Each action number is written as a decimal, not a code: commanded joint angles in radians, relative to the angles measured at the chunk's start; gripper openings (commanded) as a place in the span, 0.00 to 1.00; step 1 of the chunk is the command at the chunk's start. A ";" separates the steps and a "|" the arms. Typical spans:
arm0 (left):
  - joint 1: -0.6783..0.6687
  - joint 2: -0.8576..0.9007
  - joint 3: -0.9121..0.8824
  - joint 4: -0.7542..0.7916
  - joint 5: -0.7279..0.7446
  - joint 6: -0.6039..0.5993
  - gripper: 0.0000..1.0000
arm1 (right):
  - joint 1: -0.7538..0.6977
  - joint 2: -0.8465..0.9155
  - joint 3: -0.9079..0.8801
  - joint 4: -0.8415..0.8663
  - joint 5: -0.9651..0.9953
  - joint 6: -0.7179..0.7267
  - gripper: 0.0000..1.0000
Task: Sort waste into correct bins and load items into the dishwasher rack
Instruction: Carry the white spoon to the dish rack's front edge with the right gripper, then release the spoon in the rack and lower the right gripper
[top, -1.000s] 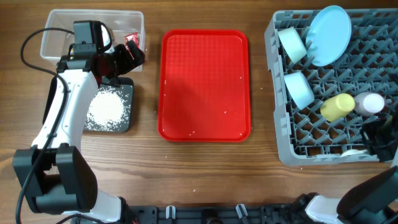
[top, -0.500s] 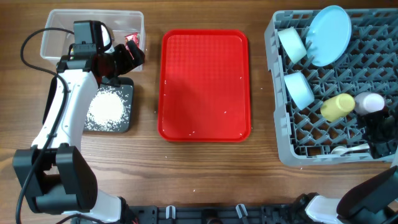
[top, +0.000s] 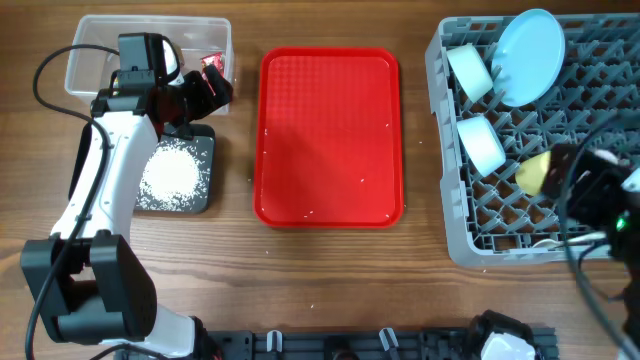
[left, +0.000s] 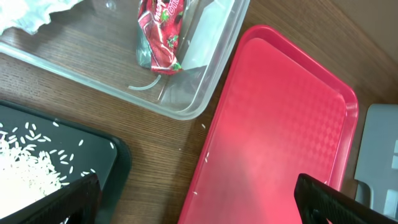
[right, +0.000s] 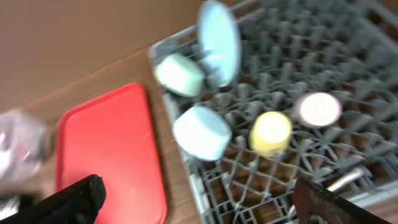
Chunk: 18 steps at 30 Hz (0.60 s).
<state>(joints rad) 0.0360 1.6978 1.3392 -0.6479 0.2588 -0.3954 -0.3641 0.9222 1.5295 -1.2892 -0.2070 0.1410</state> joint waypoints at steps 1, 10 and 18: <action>0.003 -0.014 0.002 0.003 -0.003 -0.002 1.00 | 0.047 -0.051 0.002 -0.044 -0.043 -0.007 1.00; 0.003 -0.014 0.002 0.003 -0.003 -0.002 1.00 | 0.047 -0.044 -0.021 0.016 -0.031 -0.018 0.99; 0.003 -0.014 0.002 0.003 -0.003 -0.002 1.00 | 0.169 -0.521 -0.883 0.962 -0.117 -0.111 1.00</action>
<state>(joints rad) 0.0360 1.6978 1.3392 -0.6476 0.2584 -0.3954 -0.2096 0.5480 0.9176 -0.5041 -0.2615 0.0517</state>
